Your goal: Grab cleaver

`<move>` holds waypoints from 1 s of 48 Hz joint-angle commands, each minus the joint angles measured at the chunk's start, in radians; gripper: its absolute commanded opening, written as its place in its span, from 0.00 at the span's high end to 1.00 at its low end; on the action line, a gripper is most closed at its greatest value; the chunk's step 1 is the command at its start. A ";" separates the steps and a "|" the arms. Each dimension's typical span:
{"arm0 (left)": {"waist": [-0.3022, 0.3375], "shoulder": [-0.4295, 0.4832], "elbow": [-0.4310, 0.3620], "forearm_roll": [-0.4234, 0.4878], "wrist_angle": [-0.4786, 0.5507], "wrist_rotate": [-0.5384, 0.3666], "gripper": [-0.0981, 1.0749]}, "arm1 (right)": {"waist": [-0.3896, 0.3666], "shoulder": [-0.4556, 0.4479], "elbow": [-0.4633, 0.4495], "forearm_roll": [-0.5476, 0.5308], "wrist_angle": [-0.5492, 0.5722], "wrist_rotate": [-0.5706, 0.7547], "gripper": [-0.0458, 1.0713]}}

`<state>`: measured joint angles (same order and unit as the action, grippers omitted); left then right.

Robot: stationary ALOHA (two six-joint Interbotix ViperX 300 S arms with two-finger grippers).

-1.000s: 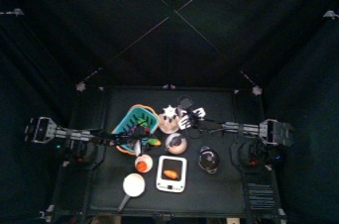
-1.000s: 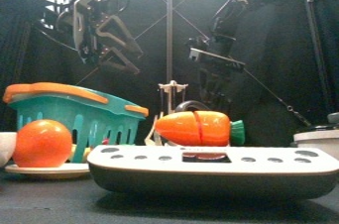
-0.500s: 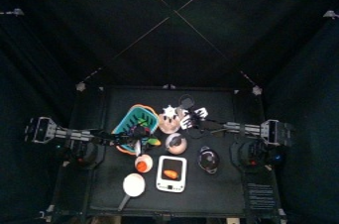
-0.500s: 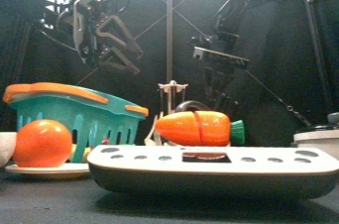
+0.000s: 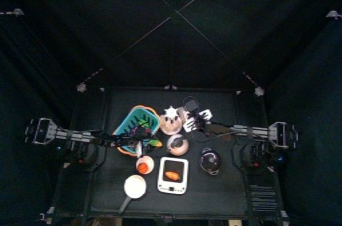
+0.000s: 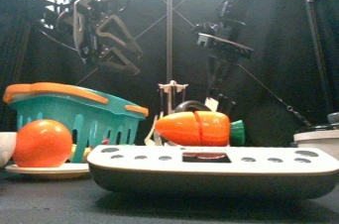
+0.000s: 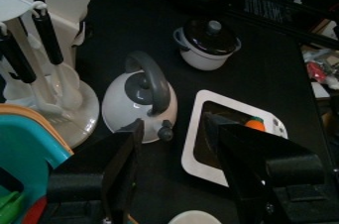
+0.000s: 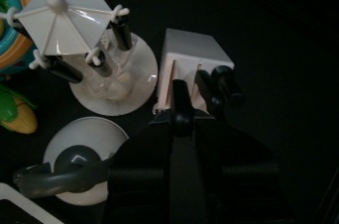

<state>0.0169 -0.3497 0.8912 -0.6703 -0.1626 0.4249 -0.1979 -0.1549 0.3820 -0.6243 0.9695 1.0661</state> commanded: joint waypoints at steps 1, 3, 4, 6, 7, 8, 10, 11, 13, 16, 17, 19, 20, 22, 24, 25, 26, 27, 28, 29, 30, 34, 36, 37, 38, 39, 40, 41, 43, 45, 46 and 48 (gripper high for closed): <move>0.003 -0.002 -0.011 0.000 -0.008 0.003 0.17 | 0.000 -0.031 -0.009 -0.006 0.000 0.002 0.51; 0.003 -0.002 -0.011 0.000 -0.008 0.002 0.17 | 0.000 -0.031 -0.009 -0.006 0.000 0.002 0.51; 0.003 -0.002 -0.011 0.000 -0.008 0.002 0.17 | 0.000 -0.031 -0.009 -0.006 0.000 0.002 0.51; 0.000 -0.002 -0.009 0.000 -0.006 0.002 0.17 | 0.000 -0.031 -0.008 -0.006 0.000 0.002 0.51; 0.000 -0.002 -0.011 0.000 -0.008 0.002 0.17 | 0.000 -0.031 -0.008 -0.006 0.000 0.002 0.51; 0.000 -0.002 -0.009 0.000 -0.008 0.002 0.17 | 0.000 -0.031 -0.008 -0.006 0.000 0.000 0.51; 0.000 -0.002 -0.009 0.000 -0.006 0.002 0.17 | 0.003 -0.032 -0.005 -0.006 0.000 0.002 0.51; 0.000 -0.002 -0.009 0.000 -0.008 0.002 0.17 | 0.003 -0.034 -0.005 -0.006 0.000 0.002 0.51; 0.000 -0.002 -0.009 0.000 -0.008 0.002 0.17 | 0.005 -0.035 -0.002 -0.006 -0.002 0.002 0.51; 0.000 -0.002 -0.008 0.000 -0.006 0.002 0.17 | 0.005 -0.037 0.002 -0.006 -0.002 0.002 0.51; -0.002 -0.002 -0.008 0.000 -0.006 0.002 0.17 | 0.005 -0.037 0.002 -0.006 -0.002 0.002 0.51; 0.000 -0.002 -0.008 0.000 -0.006 0.002 0.17 | 0.005 -0.038 0.003 -0.008 -0.003 0.002 0.51; 0.000 -0.002 -0.006 0.000 -0.006 0.002 0.17 | 0.005 -0.040 0.005 -0.009 -0.003 0.002 0.51; 0.003 -0.002 -0.006 0.000 -0.006 0.002 0.17 | 0.005 -0.041 0.006 -0.011 -0.002 0.002 0.51; 0.005 -0.002 -0.008 0.000 -0.008 0.002 0.17 | 0.005 -0.043 0.008 -0.014 -0.003 0.000 0.51; 0.006 -0.002 -0.009 0.000 -0.006 0.002 0.17 | 0.005 -0.043 0.009 -0.015 -0.003 0.000 0.51; 0.005 -0.002 -0.009 0.000 -0.008 0.002 0.17 | 0.005 -0.044 0.011 -0.017 -0.003 0.000 0.51; 0.005 -0.002 -0.009 0.000 -0.008 0.002 0.17 | 0.005 -0.046 0.012 -0.018 -0.003 0.000 0.51; 0.005 -0.002 -0.009 0.000 -0.008 0.002 0.17 | 0.005 -0.048 0.014 -0.020 -0.003 0.002 0.51; 0.003 -0.002 -0.009 0.000 -0.008 0.002 0.17 | 0.005 -0.049 0.015 -0.021 -0.003 0.002 0.51; 0.003 -0.002 -0.009 0.000 -0.008 0.002 0.17 | 0.005 -0.051 0.017 -0.021 -0.002 0.002 0.51; 0.000 -0.002 -0.005 -0.002 -0.008 0.002 0.17 | 0.005 -0.058 0.023 -0.021 -0.003 0.003 0.51; 0.000 -0.002 -0.005 -0.002 -0.008 0.002 0.17 | 0.005 -0.061 0.025 -0.018 -0.002 0.003 0.51; 0.000 -0.002 -0.003 -0.003 -0.008 0.002 0.17 | 0.005 -0.063 0.026 -0.018 -0.003 0.003 0.51; -0.002 -0.002 -0.003 -0.003 -0.008 0.002 0.17 | 0.005 -0.064 0.028 -0.018 -0.003 0.003 0.51; 0.000 -0.002 -0.003 -0.002 -0.008 0.002 0.17 | 0.005 -0.064 0.028 -0.018 -0.003 0.003 0.51; 0.000 -0.002 -0.002 -0.002 -0.008 0.002 0.17 | 0.005 -0.066 0.028 -0.018 -0.003 0.003 0.51; 0.000 -0.002 -0.002 -0.002 -0.008 0.002 0.17 | 0.005 -0.067 0.028 -0.018 -0.003 0.003 0.51; 0.000 -0.002 -0.002 -0.003 -0.008 0.002 0.17 | 0.005 -0.067 0.028 -0.018 -0.003 0.003 0.51; 0.000 -0.002 0.000 -0.002 -0.008 0.002 0.17 | 0.005 -0.067 0.026 -0.020 -0.003 0.003 0.51; 0.000 -0.002 0.000 -0.002 -0.008 0.002 0.17 | 0.005 -0.067 0.026 -0.020 -0.003 0.003 0.51; 0.000 -0.002 -0.002 -0.002 -0.008 0.003 0.17 | 0.005 -0.067 0.025 -0.021 -0.005 0.003 0.51</move>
<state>0.0184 -0.3497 0.9020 -0.6719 -0.1626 0.4249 -0.1948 -0.1933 0.4188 -0.6397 0.9695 1.0677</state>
